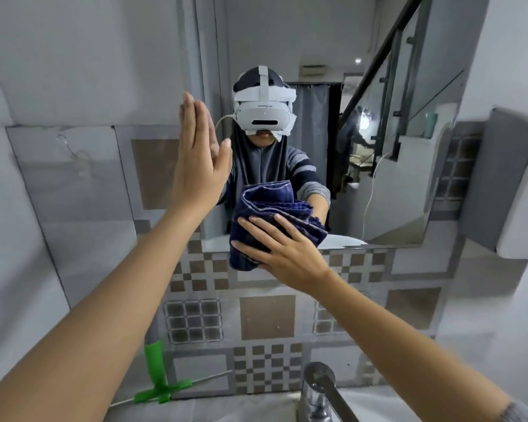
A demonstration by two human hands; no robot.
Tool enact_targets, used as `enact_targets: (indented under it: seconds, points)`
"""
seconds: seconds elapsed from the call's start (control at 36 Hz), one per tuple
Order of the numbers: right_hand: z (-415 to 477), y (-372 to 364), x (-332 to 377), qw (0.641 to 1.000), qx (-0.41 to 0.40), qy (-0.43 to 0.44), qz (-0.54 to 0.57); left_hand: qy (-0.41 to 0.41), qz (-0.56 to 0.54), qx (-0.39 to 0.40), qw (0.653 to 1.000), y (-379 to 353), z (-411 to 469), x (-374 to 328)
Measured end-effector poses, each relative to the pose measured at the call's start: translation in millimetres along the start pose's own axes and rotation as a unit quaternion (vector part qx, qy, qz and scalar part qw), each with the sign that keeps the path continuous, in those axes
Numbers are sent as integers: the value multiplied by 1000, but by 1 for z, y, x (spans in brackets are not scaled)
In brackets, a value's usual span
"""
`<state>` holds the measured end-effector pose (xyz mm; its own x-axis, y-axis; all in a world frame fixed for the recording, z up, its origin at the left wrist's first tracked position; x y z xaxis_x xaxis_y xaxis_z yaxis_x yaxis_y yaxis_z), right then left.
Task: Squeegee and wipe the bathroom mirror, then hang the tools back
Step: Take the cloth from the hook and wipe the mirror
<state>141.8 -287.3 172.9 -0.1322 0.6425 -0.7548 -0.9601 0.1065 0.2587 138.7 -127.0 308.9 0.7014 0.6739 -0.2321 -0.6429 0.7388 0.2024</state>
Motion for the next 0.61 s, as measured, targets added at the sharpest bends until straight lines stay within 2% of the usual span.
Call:
enact_targets:
  seconds: [0.14, 0.31, 0.42, 0.61]
  points:
    - [-49, 1, -40, 994, 21, -111, -12, 18, 9, -29, 999, -10, -15, -3]
    - [-86, 0, -71, 970, 67, -235, -3, 52, -19, -45, 997, -30, -39, -20]
    - [-101, -3, -78, 955, 75, -286, 22, 41, -49, -6, 998, -59, -63, -42]
    - [-125, -4, -92, 934, 70, -346, 46, -25, -90, 98, 991, -123, -109, -89]
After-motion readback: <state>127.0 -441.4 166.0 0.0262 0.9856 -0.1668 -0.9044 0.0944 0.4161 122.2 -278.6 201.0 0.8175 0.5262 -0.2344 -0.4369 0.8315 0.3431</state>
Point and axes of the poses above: each hand's wrist, its own z-axis towards the middle knuckle, its own y-axis out of the back of the hand, x = y × z, the point moved 3 cm from there along z, towards the middle knuckle, and after that the axes turned 13 degrees about -z, right-handed, at the moved point
